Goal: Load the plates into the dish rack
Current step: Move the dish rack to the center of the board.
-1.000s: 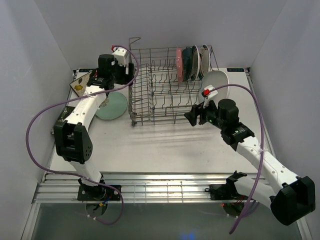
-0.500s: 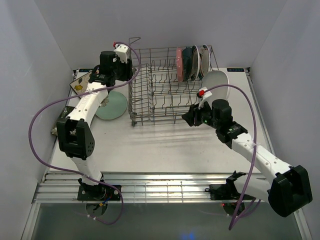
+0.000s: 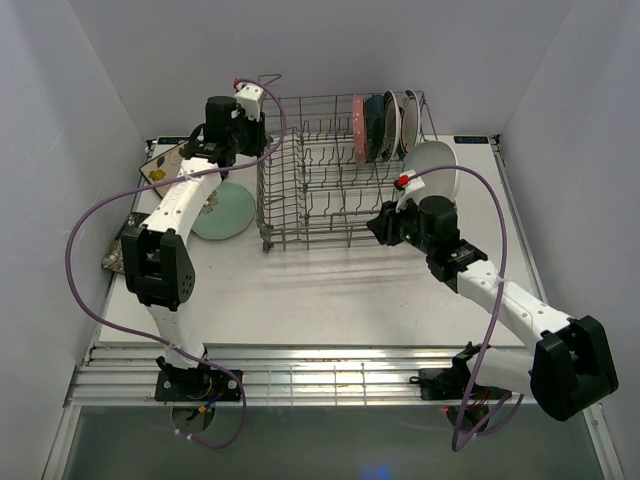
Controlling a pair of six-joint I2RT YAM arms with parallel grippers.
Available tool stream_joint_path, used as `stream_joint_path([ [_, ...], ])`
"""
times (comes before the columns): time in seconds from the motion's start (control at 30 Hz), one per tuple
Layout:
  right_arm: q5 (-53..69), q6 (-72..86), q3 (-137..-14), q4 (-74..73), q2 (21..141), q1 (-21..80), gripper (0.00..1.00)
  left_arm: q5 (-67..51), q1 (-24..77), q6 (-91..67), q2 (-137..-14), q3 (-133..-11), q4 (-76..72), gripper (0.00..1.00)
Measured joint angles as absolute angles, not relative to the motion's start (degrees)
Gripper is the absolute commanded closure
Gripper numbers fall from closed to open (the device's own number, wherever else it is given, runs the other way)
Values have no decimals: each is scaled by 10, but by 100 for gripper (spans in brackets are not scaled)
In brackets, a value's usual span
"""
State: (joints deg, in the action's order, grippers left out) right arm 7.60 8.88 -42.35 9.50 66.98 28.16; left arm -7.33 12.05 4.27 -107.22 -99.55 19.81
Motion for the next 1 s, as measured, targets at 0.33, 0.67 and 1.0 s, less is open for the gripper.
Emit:
stream_joint_path([
  [0.33,60,89,-439,105,699,283,70,-56,121,37,-1113,-1052,215,95],
  [0.67,49,90,-459,105,728,289,72,-64,114,38,-1159,-1119,237,94],
  [1.0,41,100,-468,93,733,290,72,-69,116,39,-1169,-1144,262,91],
])
